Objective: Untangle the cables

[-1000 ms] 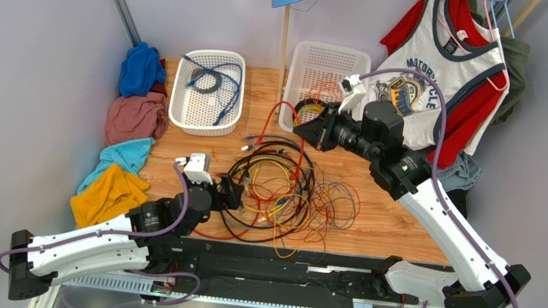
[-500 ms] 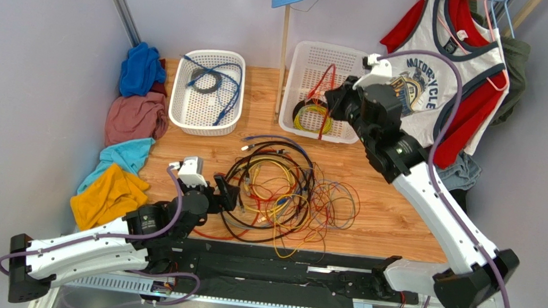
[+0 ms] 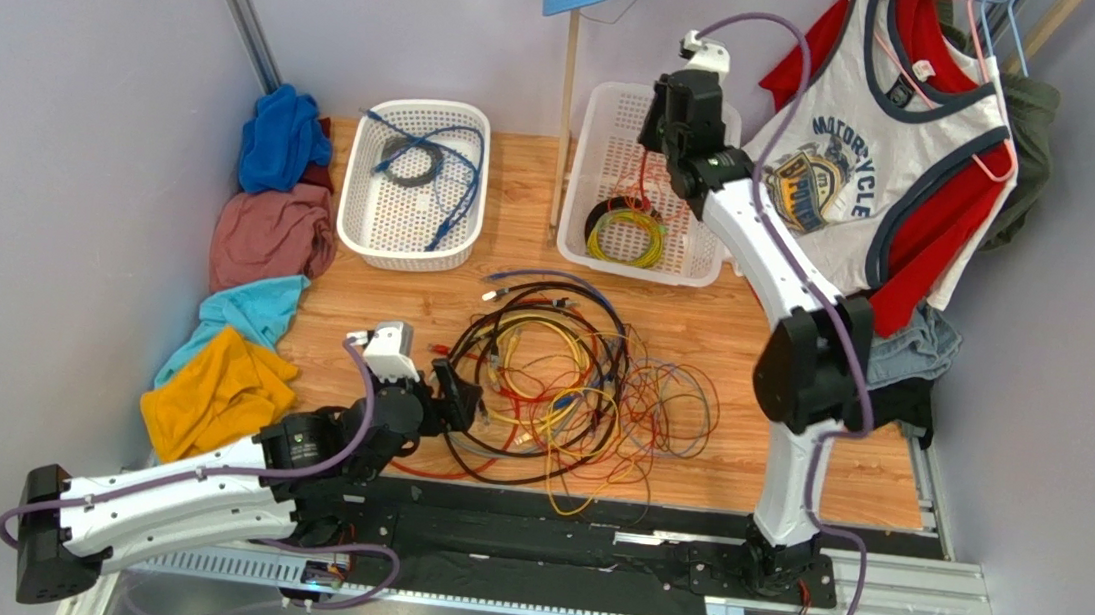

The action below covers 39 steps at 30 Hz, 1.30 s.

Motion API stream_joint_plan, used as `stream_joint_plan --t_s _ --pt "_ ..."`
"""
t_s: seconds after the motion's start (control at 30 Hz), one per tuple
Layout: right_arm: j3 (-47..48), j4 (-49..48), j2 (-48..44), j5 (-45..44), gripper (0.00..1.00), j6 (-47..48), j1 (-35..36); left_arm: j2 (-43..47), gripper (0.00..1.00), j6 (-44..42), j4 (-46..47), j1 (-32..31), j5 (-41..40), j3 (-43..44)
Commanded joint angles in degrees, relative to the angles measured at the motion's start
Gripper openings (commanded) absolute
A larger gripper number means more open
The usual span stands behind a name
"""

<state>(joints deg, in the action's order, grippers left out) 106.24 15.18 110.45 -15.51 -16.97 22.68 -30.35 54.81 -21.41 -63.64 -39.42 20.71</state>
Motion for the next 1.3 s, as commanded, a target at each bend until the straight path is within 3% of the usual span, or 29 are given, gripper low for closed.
stream_joint_plan --t_s 0.0,0.1,0.37,0.5,0.77,0.93,1.1,1.27 --pt "19.3 10.4 12.6 -2.6 0.51 1.7 -1.0 -1.6 0.91 1.1 2.2 0.2 1.0 -0.6" --pt "18.8 8.6 12.2 -3.7 0.67 -0.2 -1.7 -3.2 0.91 1.1 2.2 0.2 1.1 -0.3" --pt "5.9 4.8 -0.5 -5.8 0.74 -4.4 -1.6 -5.6 0.91 0.4 3.4 0.2 1.1 0.4" --pt "-5.4 2.1 -9.1 -4.8 0.79 -7.4 -1.4 -5.0 0.91 1.9 1.8 0.2 0.8 0.7" --pt "-25.3 -4.1 -25.6 0.3 0.75 -11.4 1.5 -4.1 0.92 2.3 -0.6 0.2 0.2 3.1" --pt "-40.2 -4.7 -40.1 3.1 0.68 -12.5 10.4 -5.2 0.94 2.1 -1.4 0.2 0.5 5.2" --pt "-56.7 -1.0 -50.1 -4.4 0.67 -12.1 25.6 -6.7 0.95 1.6 -0.7 0.2 2.3 6.0" --pt "-65.5 5.8 -60.8 -10.7 0.66 -17.5 33.6 -8.1 0.95 -0.2 1.6 0.3 5.5 5.7"
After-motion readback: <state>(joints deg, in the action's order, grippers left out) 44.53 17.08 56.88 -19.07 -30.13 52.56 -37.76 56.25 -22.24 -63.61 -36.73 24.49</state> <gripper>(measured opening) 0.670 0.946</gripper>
